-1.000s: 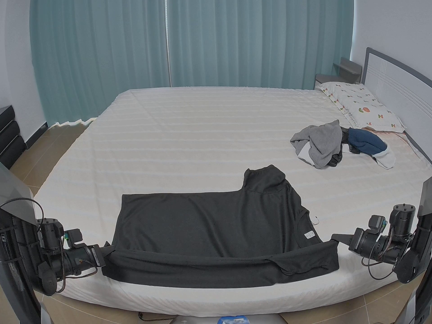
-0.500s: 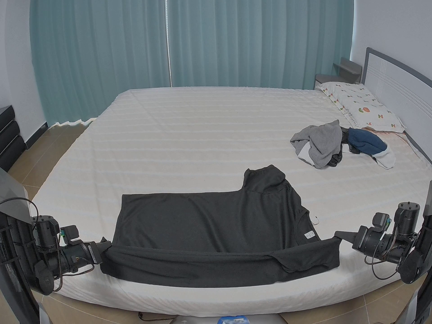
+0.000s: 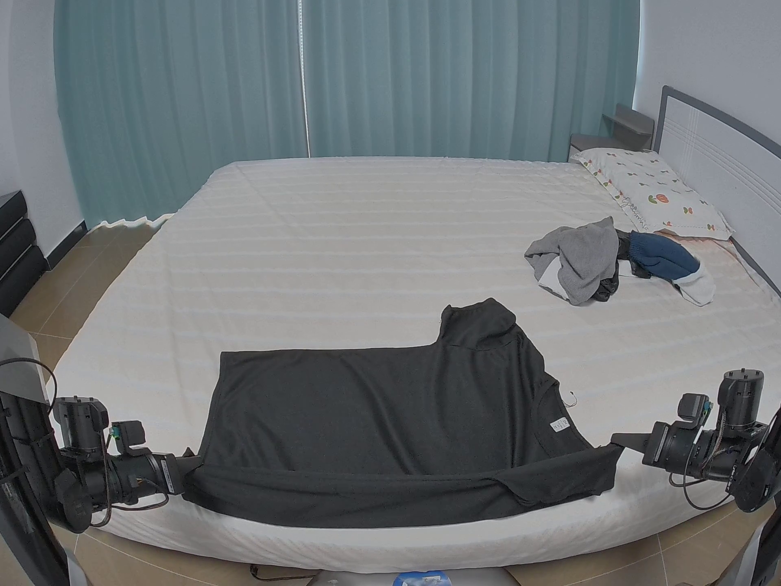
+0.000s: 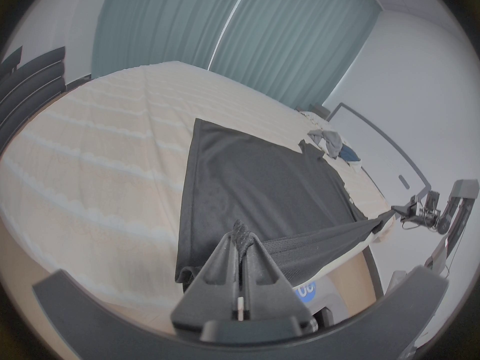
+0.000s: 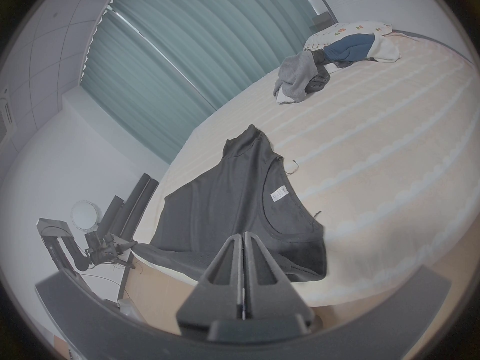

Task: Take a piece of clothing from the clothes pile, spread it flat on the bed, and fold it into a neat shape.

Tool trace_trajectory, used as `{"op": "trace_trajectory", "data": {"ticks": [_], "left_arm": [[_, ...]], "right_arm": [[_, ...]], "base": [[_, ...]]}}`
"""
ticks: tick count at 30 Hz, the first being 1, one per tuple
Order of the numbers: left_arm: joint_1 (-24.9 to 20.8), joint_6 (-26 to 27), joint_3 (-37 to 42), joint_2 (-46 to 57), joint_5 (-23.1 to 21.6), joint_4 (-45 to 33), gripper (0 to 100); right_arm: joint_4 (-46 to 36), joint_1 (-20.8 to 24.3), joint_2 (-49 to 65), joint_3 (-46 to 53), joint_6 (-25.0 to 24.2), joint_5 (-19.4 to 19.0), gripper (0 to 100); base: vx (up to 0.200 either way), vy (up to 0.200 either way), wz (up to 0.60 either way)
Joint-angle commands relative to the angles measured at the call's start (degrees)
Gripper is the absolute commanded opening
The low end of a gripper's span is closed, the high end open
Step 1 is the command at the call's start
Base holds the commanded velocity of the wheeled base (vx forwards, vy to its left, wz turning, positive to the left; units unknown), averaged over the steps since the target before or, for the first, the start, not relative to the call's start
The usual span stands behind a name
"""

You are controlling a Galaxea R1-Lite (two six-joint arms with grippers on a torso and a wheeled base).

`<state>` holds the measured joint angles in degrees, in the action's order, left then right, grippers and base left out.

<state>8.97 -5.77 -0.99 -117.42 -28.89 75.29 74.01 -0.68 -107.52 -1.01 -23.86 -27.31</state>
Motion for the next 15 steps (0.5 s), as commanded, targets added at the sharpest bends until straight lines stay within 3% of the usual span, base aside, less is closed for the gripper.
{"op": "trace_trajectory", "data": {"ticks": [1, 15], "left_arm": [[0.17, 1.99, 0.81, 2.99, 0.24, -1.72, 0], [1.40, 5.77, 0.81, 8.79, 0.77, -12.18, 0]], "right_arm": [[-2.20, -1.08, 1.09, 1.01, 1.71, 0.06, 0], [-15.12, -0.99, 6.89, 1.01, 8.65, 0.24, 0]], "base": [[0.000, 0.000, 0.00], [0.000, 0.000, 0.00]]}}
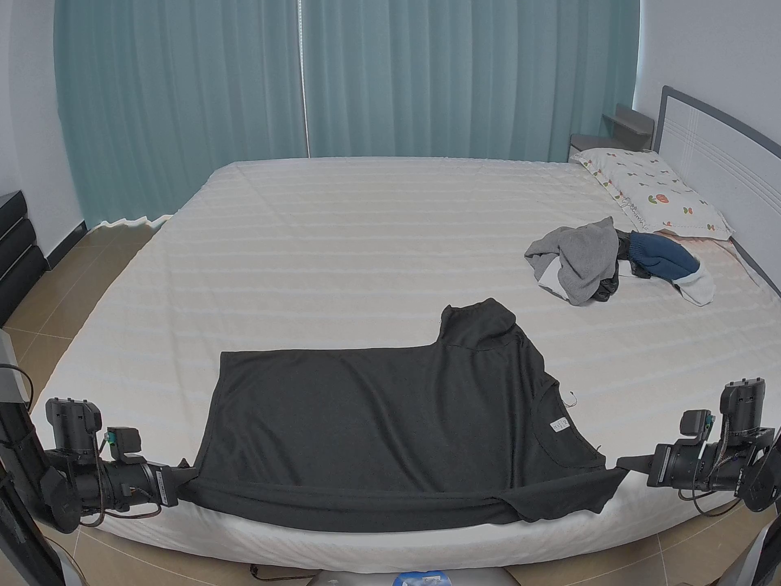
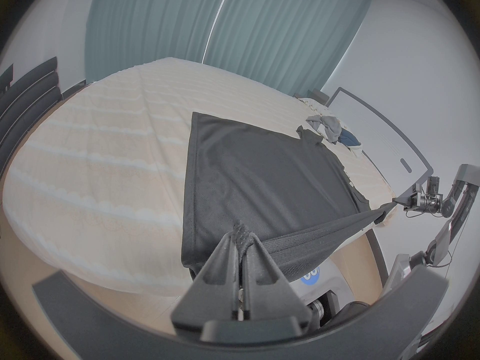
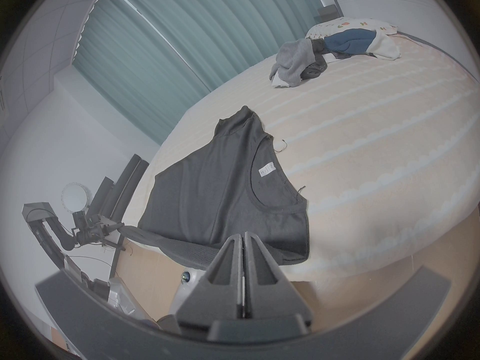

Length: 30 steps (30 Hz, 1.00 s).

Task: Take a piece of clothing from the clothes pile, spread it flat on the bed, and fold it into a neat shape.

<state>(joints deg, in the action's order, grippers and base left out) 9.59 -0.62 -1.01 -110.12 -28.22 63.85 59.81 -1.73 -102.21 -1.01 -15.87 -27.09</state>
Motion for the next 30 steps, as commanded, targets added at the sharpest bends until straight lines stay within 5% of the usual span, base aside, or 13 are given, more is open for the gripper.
{"op": "trace_trajectory", "data": {"ticks": [1, 16, 25, 30], "left_arm": [[0.95, 0.89, 0.84, 1.57, 0.10, -1.19, 0], [0.16, 1.15, -0.75, -1.24, 1.24, -4.70, 0], [-1.51, -10.80, -7.87, -1.94, 1.41, -3.83, 0], [-3.97, -11.77, -9.01, -4.14, 1.77, -3.83, 0]], "right_arm": [[-1.54, 0.06, 1.75, 1.01, 1.19, 0.11, 0], [-2.85, 0.59, -1.42, -1.36, 4.36, 1.16, 0], [-2.94, 0.85, -7.04, -9.80, 3.04, 3.97, 0], [-3.03, 2.61, -9.06, -12.44, 1.72, 4.68, 0]], "base": [[0.000, 0.000, 0.00], [0.000, 0.000, 0.00], [0.000, 0.000, 0.00], [0.000, 0.000, 0.00]]}}
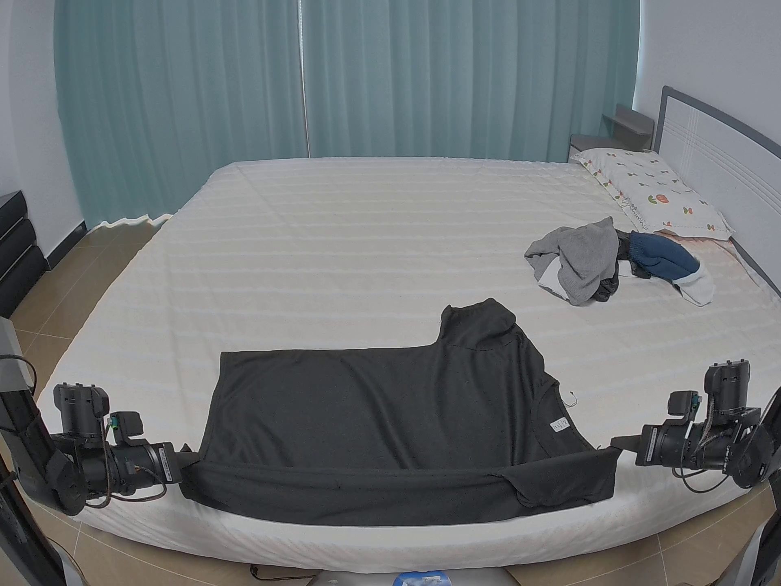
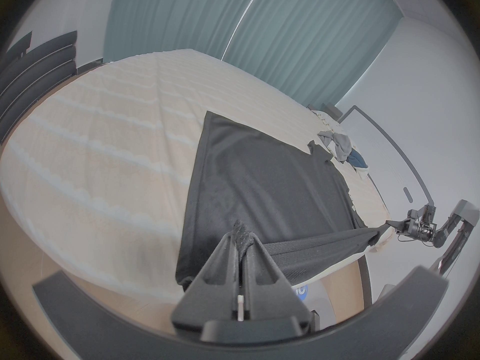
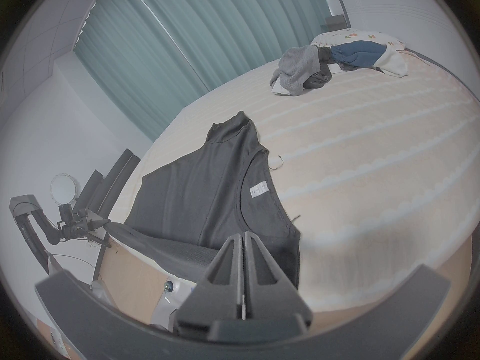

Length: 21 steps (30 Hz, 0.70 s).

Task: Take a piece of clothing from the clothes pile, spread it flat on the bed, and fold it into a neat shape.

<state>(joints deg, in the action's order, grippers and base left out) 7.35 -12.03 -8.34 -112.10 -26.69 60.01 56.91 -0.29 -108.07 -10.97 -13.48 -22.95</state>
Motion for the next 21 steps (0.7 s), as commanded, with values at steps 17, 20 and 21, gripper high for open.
{"op": "trace_trajectory", "data": {"ticks": [17, 20, 21], "left_arm": [[-1.81, -0.36, -4.32, -3.30, 4.45, 0.10, 0], [-1.90, -0.36, -4.23, -3.47, 4.62, 0.10, 0], [-1.90, -0.27, -4.23, -3.74, 4.62, 0.10, 0]], "right_arm": [[0.14, 2.14, -8.21, -8.01, -3.83, 1.25, 0], [0.22, 2.14, -7.95, -8.01, -4.01, 1.16, 0], [0.22, 2.14, -7.77, -8.10, -4.10, 1.16, 0]], "base": [[0.000, 0.000, 0.00], [0.000, 0.000, 0.00], [0.000, 0.000, 0.00]]}}
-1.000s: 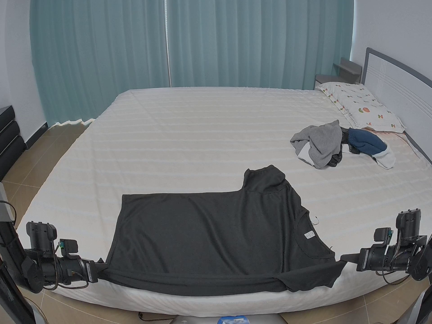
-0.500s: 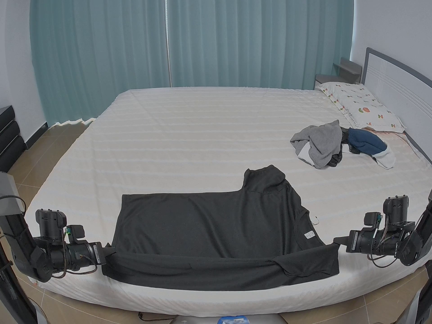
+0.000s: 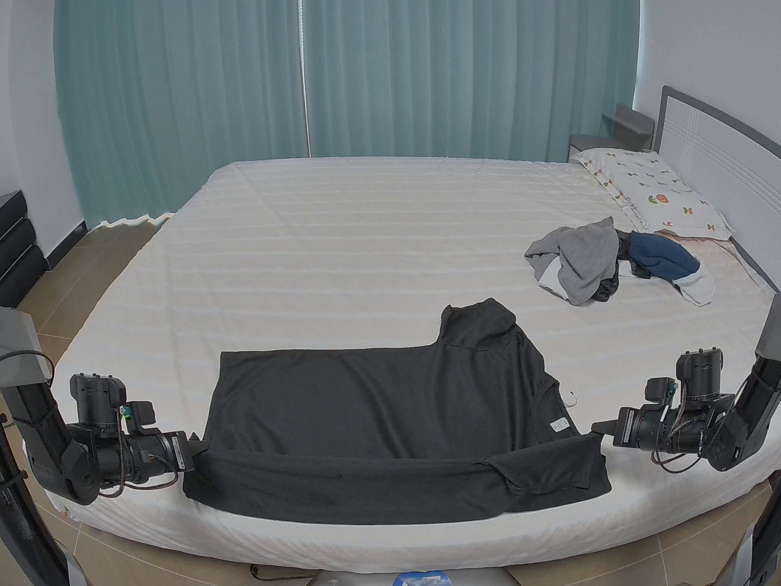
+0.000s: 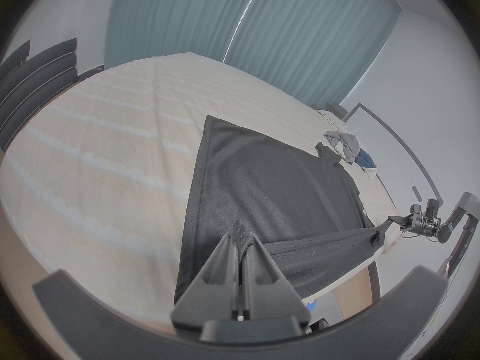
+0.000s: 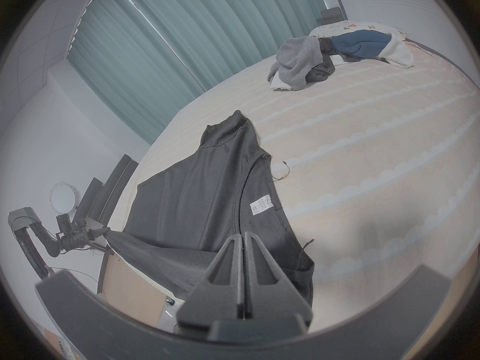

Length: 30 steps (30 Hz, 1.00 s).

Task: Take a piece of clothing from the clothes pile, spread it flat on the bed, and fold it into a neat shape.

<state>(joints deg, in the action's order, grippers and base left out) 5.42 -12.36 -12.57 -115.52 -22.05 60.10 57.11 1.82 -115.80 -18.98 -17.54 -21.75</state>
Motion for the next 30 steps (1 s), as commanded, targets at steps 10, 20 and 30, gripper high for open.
{"op": "trace_trajectory", "data": {"ticks": [10, 20, 30], "left_arm": [[-0.06, -0.29, -1.93, -4.72, -0.01, 0.02, 0], [-0.24, -2.40, -4.13, -6.47, -0.10, 0.02, 0], [-0.42, -3.81, -5.27, -7.88, -0.10, 0.02, 0]], "right_arm": [[-0.07, 0.38, -1.62, -1.41, -0.04, -0.05, 0], [0.02, 1.26, -4.17, -2.99, -0.12, 0.04, 0], [0.54, 1.61, -5.84, -4.22, -0.30, 0.04, 0]], "base": [[0.000, 0.000, 0.00], [0.000, 0.000, 0.00], [0.000, 0.000, 0.00]]}}
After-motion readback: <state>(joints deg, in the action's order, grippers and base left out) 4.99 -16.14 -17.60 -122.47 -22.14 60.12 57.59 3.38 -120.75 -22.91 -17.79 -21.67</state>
